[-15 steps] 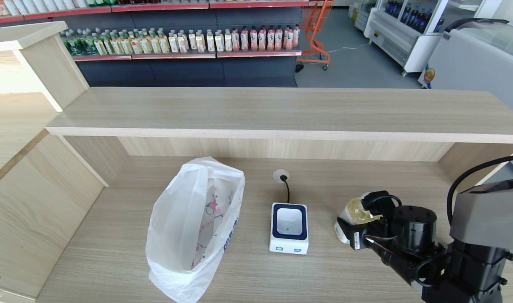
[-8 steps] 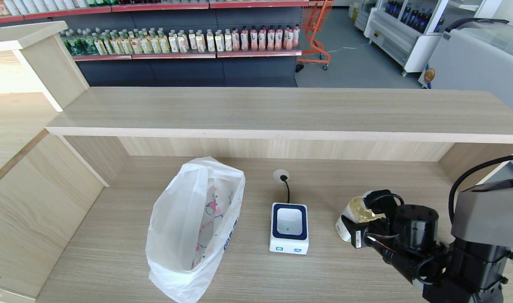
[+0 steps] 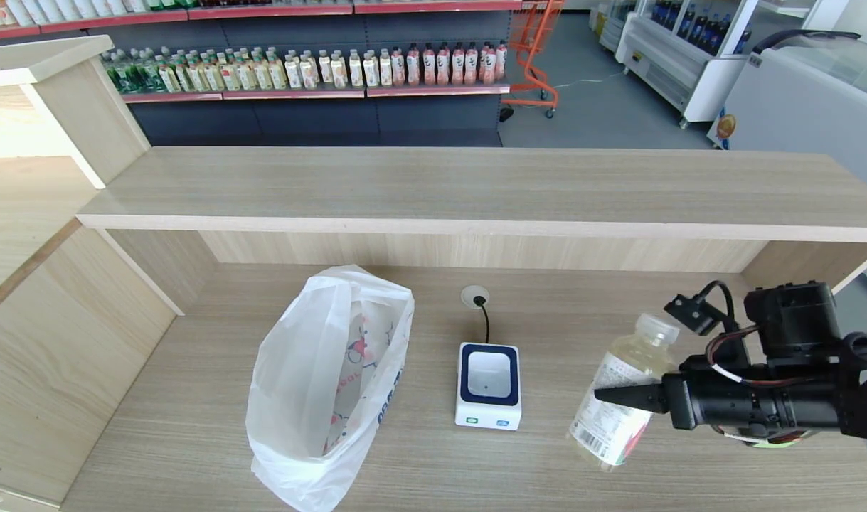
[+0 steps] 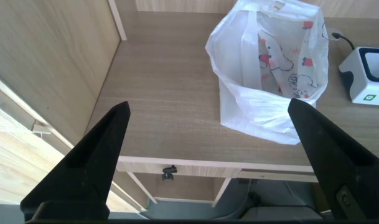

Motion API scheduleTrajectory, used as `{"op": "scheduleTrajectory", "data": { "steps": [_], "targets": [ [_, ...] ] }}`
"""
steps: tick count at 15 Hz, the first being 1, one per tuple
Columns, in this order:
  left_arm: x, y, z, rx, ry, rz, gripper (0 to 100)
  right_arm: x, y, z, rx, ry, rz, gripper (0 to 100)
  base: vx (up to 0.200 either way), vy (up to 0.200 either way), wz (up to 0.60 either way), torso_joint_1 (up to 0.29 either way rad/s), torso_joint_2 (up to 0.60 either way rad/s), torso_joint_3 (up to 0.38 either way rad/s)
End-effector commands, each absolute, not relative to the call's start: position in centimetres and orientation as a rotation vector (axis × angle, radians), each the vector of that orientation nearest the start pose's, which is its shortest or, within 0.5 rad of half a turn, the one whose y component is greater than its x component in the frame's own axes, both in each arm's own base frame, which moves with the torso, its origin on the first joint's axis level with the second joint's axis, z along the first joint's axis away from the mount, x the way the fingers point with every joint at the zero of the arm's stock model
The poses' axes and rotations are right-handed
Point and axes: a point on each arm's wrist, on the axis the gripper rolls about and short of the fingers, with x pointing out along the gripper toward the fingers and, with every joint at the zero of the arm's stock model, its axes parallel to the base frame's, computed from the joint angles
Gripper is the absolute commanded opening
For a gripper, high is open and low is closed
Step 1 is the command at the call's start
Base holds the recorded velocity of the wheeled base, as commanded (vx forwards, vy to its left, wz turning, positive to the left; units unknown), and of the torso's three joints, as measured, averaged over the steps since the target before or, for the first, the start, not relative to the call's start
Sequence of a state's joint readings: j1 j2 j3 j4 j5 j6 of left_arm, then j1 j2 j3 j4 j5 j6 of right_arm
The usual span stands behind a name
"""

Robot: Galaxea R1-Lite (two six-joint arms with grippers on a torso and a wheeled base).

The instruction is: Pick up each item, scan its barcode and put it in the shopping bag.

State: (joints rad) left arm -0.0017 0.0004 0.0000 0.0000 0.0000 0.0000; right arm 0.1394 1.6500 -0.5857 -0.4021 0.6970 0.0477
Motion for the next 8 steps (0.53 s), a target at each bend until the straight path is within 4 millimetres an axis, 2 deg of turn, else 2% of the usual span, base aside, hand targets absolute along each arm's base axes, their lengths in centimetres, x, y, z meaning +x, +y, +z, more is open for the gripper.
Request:
{"op": "scheduleTrajectory", "data": {
  "steps": [1, 5, 8],
  "targets": [
    [-2.3, 0.0, 7.5, 0.002, 0.0, -0.002, 100, 22.5, 2.9, 19.9, 0.25, 0.432, 0.971, 0, 0.0, 0.0, 0.0, 0.0, 0.0, 0.0],
    [-2.3, 0.0, 7.5, 0.0, 0.0, 0.0, 100, 21.8, 6.0, 19.4, 0.244, 0.477, 1.15, 0, 0.0, 0.0, 0.0, 0.0, 0.0, 0.0],
    [-2.3, 0.0, 7.5, 0.0, 0.0, -0.002, 100, 20.6, 7.4, 18.8, 0.24, 0.513, 1.221, 0, 0.0, 0.0, 0.0, 0.0, 0.0, 0.0]
  ]
}}
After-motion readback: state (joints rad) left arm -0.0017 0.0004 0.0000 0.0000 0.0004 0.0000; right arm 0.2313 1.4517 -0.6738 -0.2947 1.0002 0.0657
